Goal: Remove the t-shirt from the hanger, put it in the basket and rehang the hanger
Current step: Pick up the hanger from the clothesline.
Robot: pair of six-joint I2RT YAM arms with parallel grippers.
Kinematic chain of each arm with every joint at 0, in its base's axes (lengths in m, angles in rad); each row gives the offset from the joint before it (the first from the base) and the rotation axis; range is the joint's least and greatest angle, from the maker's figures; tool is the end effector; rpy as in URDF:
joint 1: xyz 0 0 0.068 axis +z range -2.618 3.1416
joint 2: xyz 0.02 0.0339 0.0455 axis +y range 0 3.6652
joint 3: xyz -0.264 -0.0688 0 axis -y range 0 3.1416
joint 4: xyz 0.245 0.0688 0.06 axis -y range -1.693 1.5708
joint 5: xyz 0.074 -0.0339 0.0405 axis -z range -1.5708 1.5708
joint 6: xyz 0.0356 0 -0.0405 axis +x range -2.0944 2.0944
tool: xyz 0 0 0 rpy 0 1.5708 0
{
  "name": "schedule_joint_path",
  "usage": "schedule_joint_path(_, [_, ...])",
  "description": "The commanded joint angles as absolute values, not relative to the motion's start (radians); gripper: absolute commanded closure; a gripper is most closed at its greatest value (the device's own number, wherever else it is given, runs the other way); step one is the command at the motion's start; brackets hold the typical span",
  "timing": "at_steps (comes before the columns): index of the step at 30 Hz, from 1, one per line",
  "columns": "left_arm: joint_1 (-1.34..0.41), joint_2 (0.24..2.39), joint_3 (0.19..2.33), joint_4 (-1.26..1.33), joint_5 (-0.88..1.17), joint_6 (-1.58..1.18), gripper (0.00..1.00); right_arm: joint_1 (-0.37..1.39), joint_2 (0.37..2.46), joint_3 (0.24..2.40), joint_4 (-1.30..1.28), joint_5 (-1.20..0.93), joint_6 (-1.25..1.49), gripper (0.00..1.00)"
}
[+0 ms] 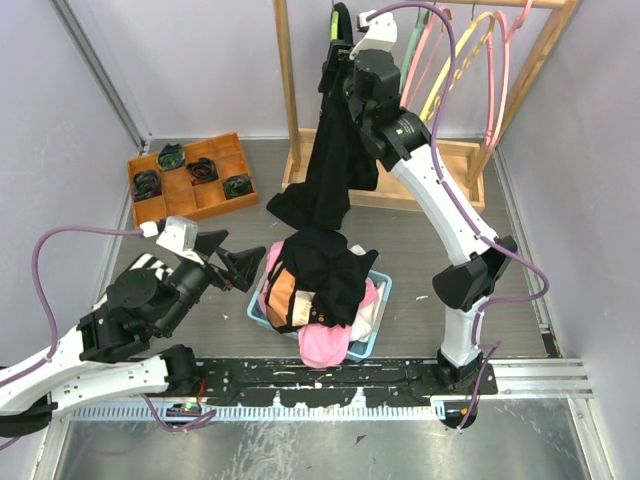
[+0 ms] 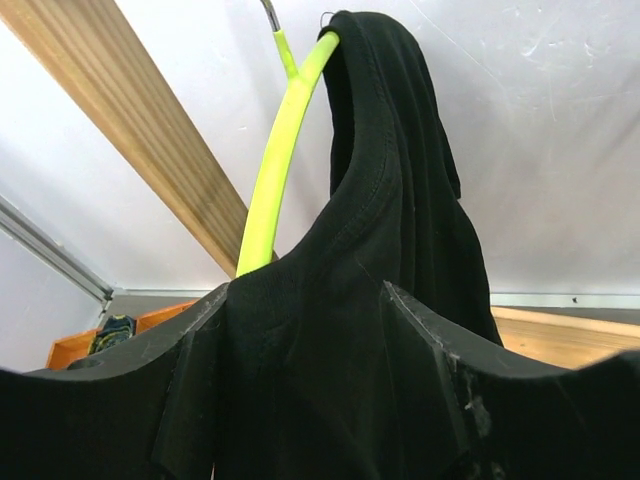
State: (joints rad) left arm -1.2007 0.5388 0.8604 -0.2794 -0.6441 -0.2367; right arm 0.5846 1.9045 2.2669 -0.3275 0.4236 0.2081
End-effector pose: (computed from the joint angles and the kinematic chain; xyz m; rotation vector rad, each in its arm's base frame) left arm 0.0594 -0.0941 0.3876 0.2305 1.5561 -0.6472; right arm 0.3589 0.2200 0.5096 0.0477 1.5461 0.3041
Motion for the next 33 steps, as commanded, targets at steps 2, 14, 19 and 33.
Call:
schedule_joint_path(2, [-1.203, 0.535, 0.844, -0.238, -0.644, -0.239, 0.02, 0.569, 1.887, 2.302, -0.33, 0.405, 0.232, 0.4])
schedule_joint_path(14, [-1.202, 0.55, 0.848, -0.221, -0.64, -0.237, 0.02, 0.563, 1.88, 2.316, -0.345, 0.413, 0.205, 0.76])
schedule_joint_path(19, [-1.203, 0.565, 0.85, -0.211, -0.635, -0.237, 0.02, 0.556, 1.865, 2.317, -0.343, 0.411, 0.191, 0.89])
schedule_joint_path(33, [-1.203, 0.638, 0.883, -0.164, -0.625, -0.217, 0.02, 0.552, 1.75, 2.218, -0.187, 0.335, 0.122, 1.0])
